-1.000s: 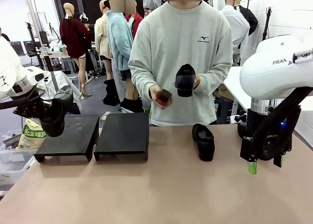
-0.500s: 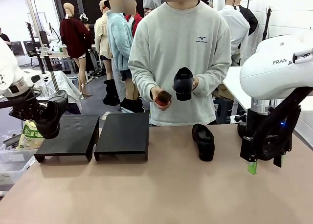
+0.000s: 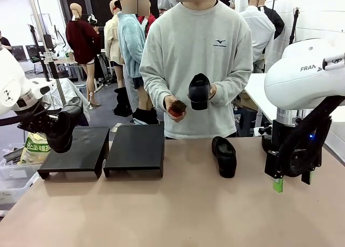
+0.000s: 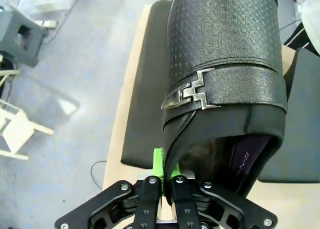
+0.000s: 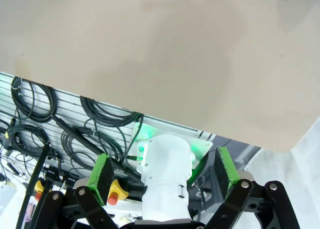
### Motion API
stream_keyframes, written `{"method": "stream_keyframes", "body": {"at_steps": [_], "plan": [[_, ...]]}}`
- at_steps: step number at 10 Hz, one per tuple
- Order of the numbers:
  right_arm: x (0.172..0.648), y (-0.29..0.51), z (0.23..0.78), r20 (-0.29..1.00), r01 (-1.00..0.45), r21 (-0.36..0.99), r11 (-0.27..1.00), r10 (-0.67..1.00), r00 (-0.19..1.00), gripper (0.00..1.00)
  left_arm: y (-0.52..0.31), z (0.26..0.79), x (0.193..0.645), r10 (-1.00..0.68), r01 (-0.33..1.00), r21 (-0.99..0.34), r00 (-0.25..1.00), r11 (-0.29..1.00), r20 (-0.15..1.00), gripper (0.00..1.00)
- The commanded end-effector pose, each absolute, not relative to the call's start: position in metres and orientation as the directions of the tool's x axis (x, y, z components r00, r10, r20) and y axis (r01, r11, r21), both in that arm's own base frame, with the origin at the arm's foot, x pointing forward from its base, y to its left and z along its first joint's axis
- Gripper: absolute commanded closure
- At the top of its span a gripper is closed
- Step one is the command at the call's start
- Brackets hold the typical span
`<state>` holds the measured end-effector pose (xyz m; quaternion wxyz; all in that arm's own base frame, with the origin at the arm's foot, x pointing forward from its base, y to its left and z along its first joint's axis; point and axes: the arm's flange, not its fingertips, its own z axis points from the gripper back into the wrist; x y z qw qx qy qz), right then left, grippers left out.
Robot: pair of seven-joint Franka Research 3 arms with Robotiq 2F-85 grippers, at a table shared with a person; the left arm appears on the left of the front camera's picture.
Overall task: Organize the shoes by placing them on the stand.
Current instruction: Place the Shoe from the middle of the table onto the Shoes Stand.
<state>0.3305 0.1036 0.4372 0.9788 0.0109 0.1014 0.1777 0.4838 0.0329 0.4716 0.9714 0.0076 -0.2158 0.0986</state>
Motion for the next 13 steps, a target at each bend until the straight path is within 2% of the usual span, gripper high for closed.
{"method": "stream_keyframes", "body": {"at_steps": [1,3,9,10,13], "plan": [[0.331,0.106,0.438,-0.202,-0.328,0.058,0.943,0.333,0.921,0.0,0.047,0.461,0.497,0.165,-0.168,-0.03,0.892,0.985,0.42,1.0],[0.331,0.106,0.438,-0.202,-0.328,0.058,0.943,0.333,0.921,0.0,0.057,0.453,0.507,0.218,-0.209,-0.062,0.913,0.976,0.344,1.0],[0.331,0.106,0.438,-0.202,-0.328,0.058,0.943,0.333,0.921,0.0,0.074,0.436,0.519,0.233,-0.233,-0.036,0.932,0.972,0.277,1.0],[0.331,0.106,0.438,-0.202,-0.328,0.058,0.943,0.333,0.921,0.0,0.075,0.436,0.519,0.232,-0.233,-0.026,0.936,0.972,0.266,0.88],[0.331,0.106,0.438,-0.202,-0.328,0.058,0.943,0.333,0.921,0.0,0.08,0.438,0.517,0.228,-0.235,-0.003,0.937,0.972,0.266,0.28]]}}
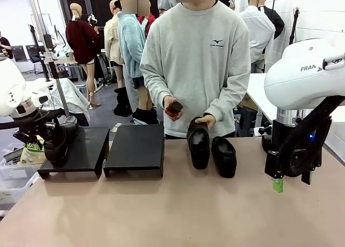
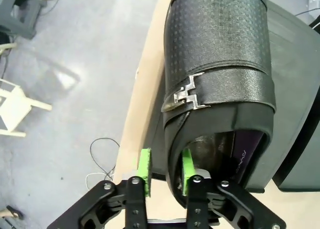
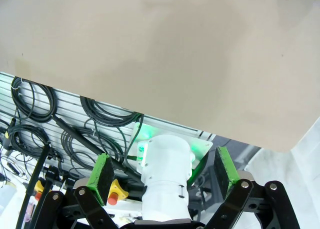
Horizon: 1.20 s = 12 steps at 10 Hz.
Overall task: Organize the shoes by placing them on the stand.
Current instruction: Place the Shoe from the middle of the table onto the Shoes Stand.
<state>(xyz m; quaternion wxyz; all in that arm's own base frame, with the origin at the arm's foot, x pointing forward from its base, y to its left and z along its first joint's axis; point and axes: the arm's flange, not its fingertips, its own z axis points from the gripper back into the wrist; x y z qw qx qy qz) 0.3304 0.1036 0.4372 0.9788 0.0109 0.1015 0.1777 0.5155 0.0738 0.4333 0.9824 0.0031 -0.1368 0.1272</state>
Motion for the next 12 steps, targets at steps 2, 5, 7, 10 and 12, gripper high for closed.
{"method": "stream_keyframes", "body": {"at_steps": [2,5,7,10,12], "plan": [[0.331,0.106,0.438,-0.202,-0.328,0.058,0.943,0.333,0.921,0.0,0.079,0.444,0.511,0.237,-0.255,0.025,0.929,0.967,0.285,0.0],[0.331,0.106,0.438,-0.202,-0.328,0.058,0.943,0.333,0.921,0.0,0.077,0.467,0.505,0.234,-0.261,0.05,0.924,0.964,0.301,0.0],[0.331,0.106,0.438,-0.202,-0.328,0.058,0.943,0.333,0.921,0.0,0.077,0.467,0.504,0.24,-0.266,0.048,0.925,0.963,0.295,0.0],[0.331,0.106,0.438,-0.202,-0.328,0.058,0.943,0.333,0.921,0.0,0.078,0.467,0.504,0.221,-0.238,0.02,0.927,0.971,0.304,0.0],[0.331,0.106,0.438,-0.202,-0.328,0.058,0.943,0.333,0.921,0.0,0.078,0.467,0.504,0.221,-0.238,0.02,0.927,0.971,0.304,0.0]]}}
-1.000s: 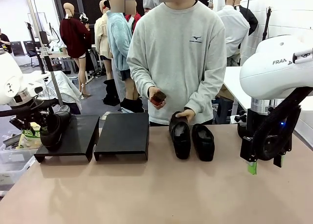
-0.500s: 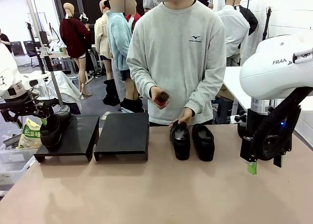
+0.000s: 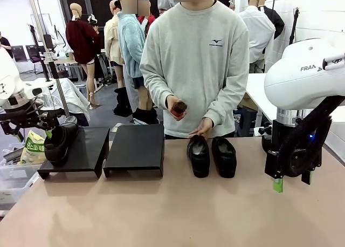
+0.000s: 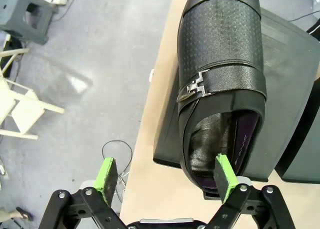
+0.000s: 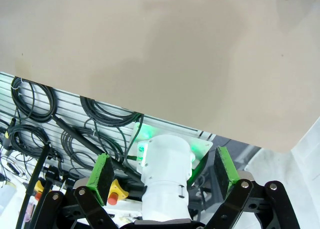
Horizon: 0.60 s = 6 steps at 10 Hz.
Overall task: Organize the shoes by placing them on the stand.
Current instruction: Place the Shoe from the middle of the table onto the Shoes Stand, then pick up one Shoe and place it in the middle of the table.
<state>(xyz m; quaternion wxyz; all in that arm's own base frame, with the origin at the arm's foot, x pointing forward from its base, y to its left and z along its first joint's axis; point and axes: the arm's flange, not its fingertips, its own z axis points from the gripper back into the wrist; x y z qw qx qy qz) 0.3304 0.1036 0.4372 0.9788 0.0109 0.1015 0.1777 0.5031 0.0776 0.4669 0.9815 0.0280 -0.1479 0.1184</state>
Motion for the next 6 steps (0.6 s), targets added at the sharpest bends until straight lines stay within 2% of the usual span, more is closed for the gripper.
{"method": "stream_keyframes", "body": {"at_steps": [1,6], "plan": [[0.3306,0.106,0.4385,-0.202,-0.328,0.058,0.943,0.333,0.921,0.0,0.0781,0.4674,0.5038,0.221,-0.238,0.02,0.927,0.971,0.304,0.0],[0.3306,0.106,0.4385,-0.202,-0.328,0.058,0.943,0.333,0.921,0.0,0.0781,0.4674,0.5038,0.221,-0.238,0.02,0.927,0.971,0.304,0.0]]}}
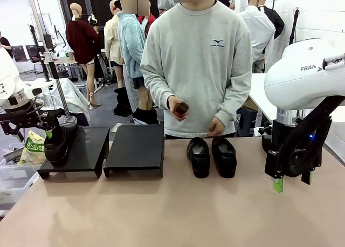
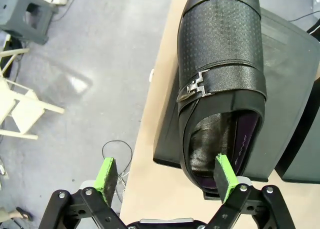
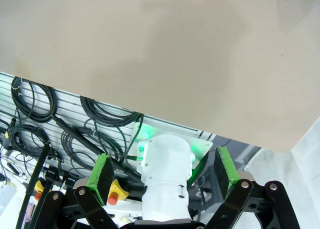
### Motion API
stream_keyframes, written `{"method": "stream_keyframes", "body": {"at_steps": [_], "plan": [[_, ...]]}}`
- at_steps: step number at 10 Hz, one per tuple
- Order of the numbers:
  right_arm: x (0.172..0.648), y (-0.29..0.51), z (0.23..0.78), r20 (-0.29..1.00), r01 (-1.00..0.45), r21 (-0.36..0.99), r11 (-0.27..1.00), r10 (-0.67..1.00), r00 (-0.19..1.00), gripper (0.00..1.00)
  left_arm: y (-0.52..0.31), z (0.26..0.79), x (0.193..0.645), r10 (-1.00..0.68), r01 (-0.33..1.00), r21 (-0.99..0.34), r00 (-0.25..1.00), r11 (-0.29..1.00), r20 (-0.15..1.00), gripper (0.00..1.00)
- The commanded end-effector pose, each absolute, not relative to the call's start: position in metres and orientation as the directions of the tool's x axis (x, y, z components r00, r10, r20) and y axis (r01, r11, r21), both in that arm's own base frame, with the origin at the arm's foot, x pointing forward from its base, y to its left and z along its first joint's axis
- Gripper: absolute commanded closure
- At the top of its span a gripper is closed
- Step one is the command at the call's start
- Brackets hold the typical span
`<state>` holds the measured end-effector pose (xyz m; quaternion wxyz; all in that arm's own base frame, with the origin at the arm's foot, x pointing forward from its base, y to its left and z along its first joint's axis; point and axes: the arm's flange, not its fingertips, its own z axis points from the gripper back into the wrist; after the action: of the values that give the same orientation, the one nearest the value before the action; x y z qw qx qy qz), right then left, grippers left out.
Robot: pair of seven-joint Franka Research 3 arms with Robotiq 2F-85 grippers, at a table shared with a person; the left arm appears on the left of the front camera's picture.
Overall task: Organize the shoes by placing them on the stand.
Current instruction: Pick up one Shoe and place it in the middle of the table.
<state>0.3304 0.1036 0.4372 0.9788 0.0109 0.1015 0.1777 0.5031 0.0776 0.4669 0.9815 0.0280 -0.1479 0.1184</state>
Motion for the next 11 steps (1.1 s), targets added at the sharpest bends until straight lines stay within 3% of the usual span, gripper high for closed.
{"method": "stream_keyframes", "body": {"at_steps": [1,3,5,6,8,10,11], "plan": [[0.331,0.106,0.438,-0.202,-0.328,0.058,0.943,0.333,0.921,0.0,0.078,0.467,0.504,0.221,-0.238,0.02,0.927,0.971,0.304,0.0],[0.331,0.106,0.438,-0.202,-0.328,0.058,0.943,0.333,0.921,0.0,0.078,0.467,0.503,0.224,-0.241,0.02,0.928,0.97,0.297,0.0],[0.331,0.106,0.438,-0.202,-0.328,0.058,0.943,0.333,0.921,0.0,0.032,0.515,0.416,0.178,-0.184,-0.032,0.875,0.982,0.45,0.0],[0.331,0.106,0.438,-0.202,-0.328,0.058,0.943,0.333,0.921,0.0,0.019,0.527,0.392,0.178,-0.165,-0.068,0.88,0.984,0.44,0.0],[0.331,0.106,0.438,-0.202,-0.328,0.058,0.943,0.333,0.921,0.0,-0.014,0.537,0.349,0.111,-0.097,-0.069,0.959,0.993,0.261,0.0],[0.331,0.106,0.438,-0.202,-0.328,0.058,0.943,0.333,0.921,0.0,-0.048,0.523,0.339,0.008,-0.004,-0.053,0.996,0.999,0.083,0.0],[0.331,0.106,0.438,-0.202,-0.328,0.058,0.943,0.333,0.921,0.0,-0.067,0.512,0.34,-0.036,0.037,-0.116,0.999,0.993,0.011,0.0]]}}
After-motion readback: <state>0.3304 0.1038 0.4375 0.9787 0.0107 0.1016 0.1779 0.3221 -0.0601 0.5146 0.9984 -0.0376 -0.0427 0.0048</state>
